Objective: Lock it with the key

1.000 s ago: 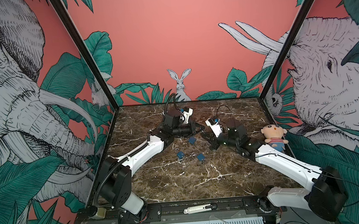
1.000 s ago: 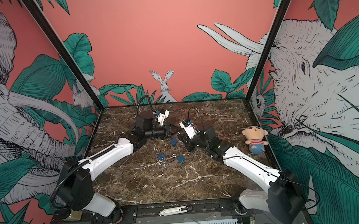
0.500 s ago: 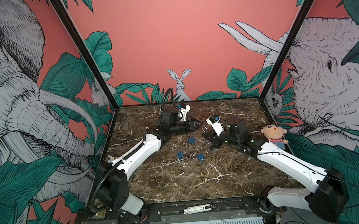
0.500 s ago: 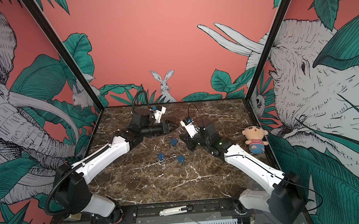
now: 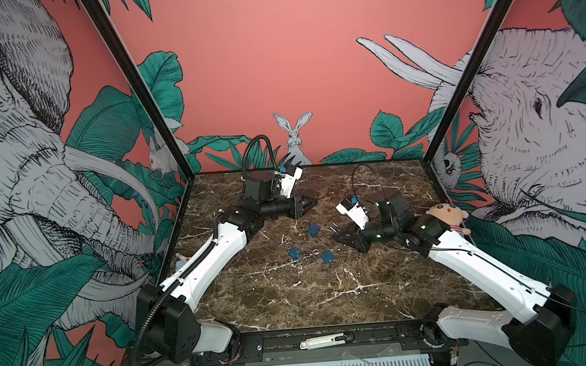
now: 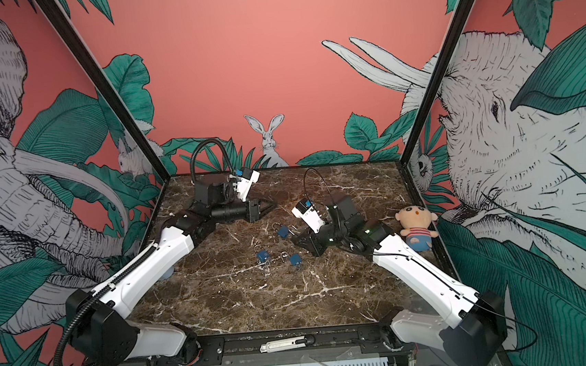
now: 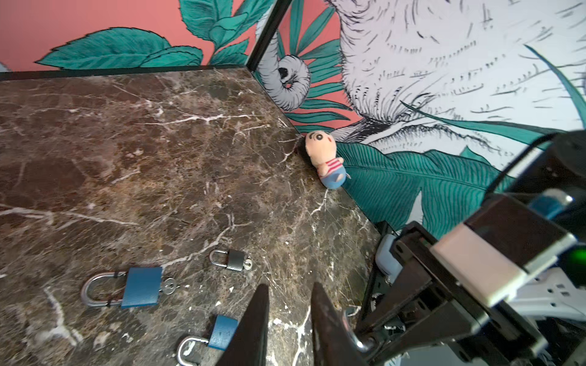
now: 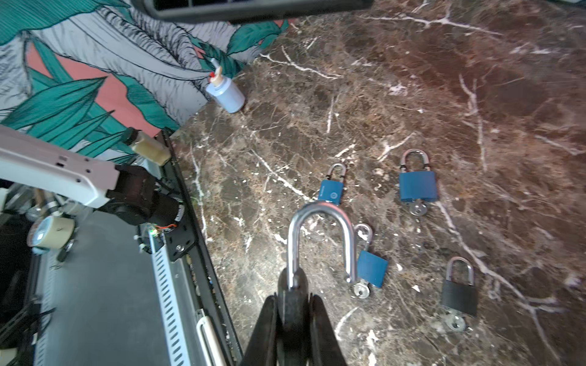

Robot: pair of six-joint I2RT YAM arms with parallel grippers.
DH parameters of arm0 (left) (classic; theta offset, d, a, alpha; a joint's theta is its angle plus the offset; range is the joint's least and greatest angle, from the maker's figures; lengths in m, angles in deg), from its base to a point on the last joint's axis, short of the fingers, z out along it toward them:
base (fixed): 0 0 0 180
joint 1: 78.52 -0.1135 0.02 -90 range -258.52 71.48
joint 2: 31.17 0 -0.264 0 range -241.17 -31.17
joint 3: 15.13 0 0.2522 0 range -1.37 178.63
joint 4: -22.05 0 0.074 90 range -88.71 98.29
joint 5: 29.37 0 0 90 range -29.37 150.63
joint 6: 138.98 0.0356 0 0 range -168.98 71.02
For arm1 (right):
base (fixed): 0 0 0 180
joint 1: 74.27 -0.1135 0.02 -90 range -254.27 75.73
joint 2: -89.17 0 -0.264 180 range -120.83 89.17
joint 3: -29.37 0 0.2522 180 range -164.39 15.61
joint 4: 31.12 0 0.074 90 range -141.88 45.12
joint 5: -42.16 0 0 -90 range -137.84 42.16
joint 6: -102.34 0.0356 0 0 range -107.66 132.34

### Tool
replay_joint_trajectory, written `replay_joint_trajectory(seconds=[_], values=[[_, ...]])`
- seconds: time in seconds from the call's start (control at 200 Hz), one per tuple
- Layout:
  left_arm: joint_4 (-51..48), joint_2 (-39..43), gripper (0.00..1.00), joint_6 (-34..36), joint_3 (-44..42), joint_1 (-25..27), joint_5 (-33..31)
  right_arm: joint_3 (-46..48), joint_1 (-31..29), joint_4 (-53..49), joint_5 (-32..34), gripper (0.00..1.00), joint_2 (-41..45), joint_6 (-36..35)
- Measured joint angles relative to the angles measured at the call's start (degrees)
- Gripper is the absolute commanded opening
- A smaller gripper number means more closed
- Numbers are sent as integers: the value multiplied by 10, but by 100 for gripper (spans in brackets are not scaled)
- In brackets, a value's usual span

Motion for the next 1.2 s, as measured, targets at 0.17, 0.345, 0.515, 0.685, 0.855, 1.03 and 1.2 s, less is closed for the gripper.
replay_joint_trajectory(seconds=[0.17, 0.345, 0.515, 0.685, 0.855, 1.03, 1.2], values=[[19, 0, 21, -2, -10, 3, 56, -9, 5, -3, -47, 0, -24, 3], [20, -1, 20, 5, -10, 12, 93, -18, 7, 0, -72, 0, -33, 6], [8, -15, 18, 18, -10, 21, 110, -30, 13, 11, -90, 0, -35, 16], [-14, -26, 18, 33, -10, 22, 113, -42, 18, 15, -100, 0, -41, 19], [-25, -26, 17, 44, -13, 22, 114, -42, 26, 19, -103, 0, -43, 21], [-29, -25, 16, 49, -33, 22, 109, -43, 31, 19, -103, 0, -47, 26], [-18, -12, 15, 32, -49, 13, 89, -43, 32, 19, -101, 0, -50, 27]])
